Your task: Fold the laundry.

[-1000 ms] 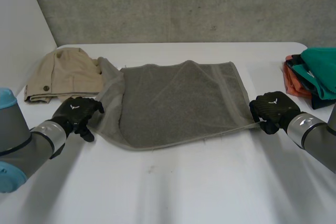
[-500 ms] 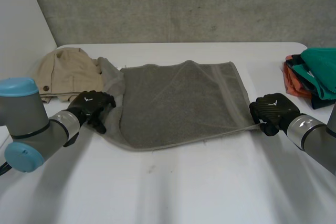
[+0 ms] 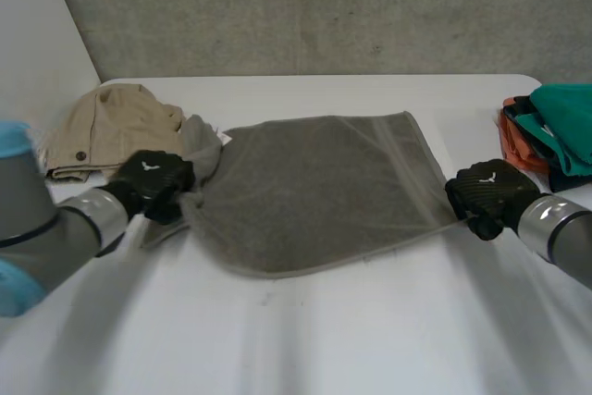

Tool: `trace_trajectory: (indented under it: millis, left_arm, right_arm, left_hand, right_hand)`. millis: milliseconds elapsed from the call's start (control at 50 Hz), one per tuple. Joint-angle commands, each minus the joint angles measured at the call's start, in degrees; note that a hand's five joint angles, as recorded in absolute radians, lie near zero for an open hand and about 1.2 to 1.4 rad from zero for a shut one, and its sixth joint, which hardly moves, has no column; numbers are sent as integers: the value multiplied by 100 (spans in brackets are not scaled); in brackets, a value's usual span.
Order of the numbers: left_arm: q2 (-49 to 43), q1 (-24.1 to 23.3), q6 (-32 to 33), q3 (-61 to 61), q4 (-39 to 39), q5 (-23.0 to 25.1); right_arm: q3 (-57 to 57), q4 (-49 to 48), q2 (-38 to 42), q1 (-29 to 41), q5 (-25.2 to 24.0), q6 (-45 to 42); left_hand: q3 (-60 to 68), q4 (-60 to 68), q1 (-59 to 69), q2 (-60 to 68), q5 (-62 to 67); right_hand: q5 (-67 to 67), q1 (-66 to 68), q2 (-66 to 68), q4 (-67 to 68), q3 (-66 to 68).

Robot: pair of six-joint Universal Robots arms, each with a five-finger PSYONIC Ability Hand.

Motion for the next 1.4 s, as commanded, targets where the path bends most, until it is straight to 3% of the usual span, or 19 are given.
trace_trajectory:
  millis: [20,80,120,180,220,400,520,560,640,680,740,920,1060,1320,1400]
  left_arm:
    - [1496,350,1031,-805,-924,-233]
    - [1795,429,1820,-1024,-2151,-251]
    - [1770,429,2095,-1086,-2559,-268]
    - [1586,412,2552,-1095,-3324,-312]
    - [1296,385,2702,-964,-3256,-365]
    - [-259,-124,2562,695,-1982,-1032]
    - [-744,-458,1992,2901,-857,-1147]
    - [-735,-476,1554,3559,-70,-1112]
    - [-621,-415,639,4160,1445,-1261]
    - [-534,-397,165,4283,1893,-1462]
    - [-472,-362,-100,4354,1616,-1595]
    - [-244,-309,-154,3346,533,-1447]
    - [-146,-292,-84,1896,682,-1157]
    - [-656,-151,408,-180,867,-1077]
    - [-481,-63,470,-488,1025,-1025]
  right_arm:
    - [70,1708,-707,-363,51,-1778]
    - [333,3059,-961,-539,166,-2884]
    - [421,3440,-1006,-557,166,-3185]
    - [501,3433,-998,-460,157,-3284]
    - [414,3189,-858,-382,183,-3144]
    - [-930,1975,144,146,631,-1773]
    - [-3108,1026,655,542,965,-552]
    - [-3916,299,708,586,1097,70]
    - [-4360,-1538,568,516,1247,1144]
    - [-4229,-2644,384,446,1273,1618]
    - [-3957,-3246,216,366,1238,1884]
    - [-3280,-2405,233,401,861,1797]
    - [-2384,-1903,391,445,659,1411]
    - [-801,-1208,1094,331,535,417]
    - [-624,-1173,1095,199,526,355]
  left_hand:
    - [1189,1130,1590,1159,1373]
    - [1189,1130,1590,1159,1373]
    - [1189,1130,1590,1159,1373]
    - [1189,1130,1590,1159,1373]
    - [1189,1130,1590,1159,1373]
    - [1189,1130,1590,1159,1373]
    - [1189,1130,1590,1159,1373]
    - [1189,1130,1590,1159,1373]
    - [1189,1130,1590,1159,1373]
    - [1189,1130,1590,1159,1373]
    - [1189,1130,1590,1159,1373]
    - [1189,1130,1590,1159,1373]
    - [1189,1130,1590,1159,1373]
    - [1189,1130,1590,1159,1373]
    - [-1308,-1367,-907,-1338,-1124]
  right_hand:
    - [1113,1535,1267,1128,1149]
    - [1113,1535,1267,1128,1149]
    - [1113,1535,1267,1128,1149]
    - [1113,1535,1267,1128,1149]
    - [1113,1535,1267,1128,1149]
    - [1113,1535,1267,1128,1149]
    - [1113,1535,1267,1128,1149]
    - [1113,1535,1267,1128,1149]
    - [1113,1535,1267,1128,1149]
    - [1113,1535,1267,1128,1149]
    - [1113,1535,1267,1128,1149]
    - [1113,1535,1267,1128,1149]
    - [1113,1535,1267,1128,1149]
    - [1113,1535,1267,1128,1149]
    - [1113,1535,1267,1128,1149]
